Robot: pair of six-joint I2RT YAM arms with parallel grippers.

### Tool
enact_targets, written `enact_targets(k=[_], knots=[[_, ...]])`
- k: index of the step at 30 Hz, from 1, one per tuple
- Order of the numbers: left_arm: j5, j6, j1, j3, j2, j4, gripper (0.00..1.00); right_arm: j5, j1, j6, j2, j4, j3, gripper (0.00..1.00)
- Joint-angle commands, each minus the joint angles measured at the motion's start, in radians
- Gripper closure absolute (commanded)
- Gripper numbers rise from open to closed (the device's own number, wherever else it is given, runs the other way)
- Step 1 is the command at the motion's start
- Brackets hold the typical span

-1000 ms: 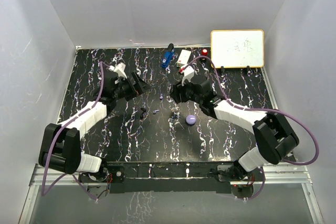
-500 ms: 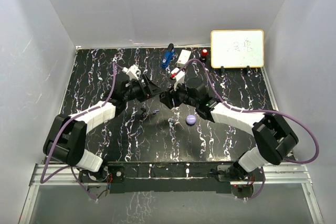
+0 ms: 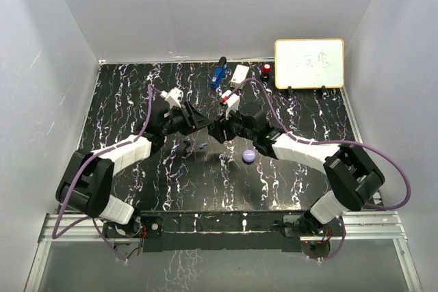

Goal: Insert the wireless bluetooth earbuds into the charging case
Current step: Pick up the charging case at the center of the board.

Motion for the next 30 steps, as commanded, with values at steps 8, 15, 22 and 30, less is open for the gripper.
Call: enact_targets(k=[8, 15, 22, 30], knots=[[0.03, -0.024, -0.006, -0.032, -0.071, 0.077, 0.58, 0.029, 0.002, 0.004, 0.005, 0.084, 0.034, 0.77], [0.045, -0.035, -0.01, -0.042, -0.064, 0.108, 0.6, 0.017, 0.002, 0.014, 0.012, 0.091, 0.045, 0.77], [0.045, -0.025, -0.012, -0.044, -0.064, 0.098, 0.61, 0.01, 0.002, 0.017, 0.008, 0.094, 0.054, 0.77], [0.048, -0.028, -0.013, -0.046, -0.058, 0.107, 0.63, 0.002, 0.003, 0.021, 0.014, 0.096, 0.061, 0.77]])
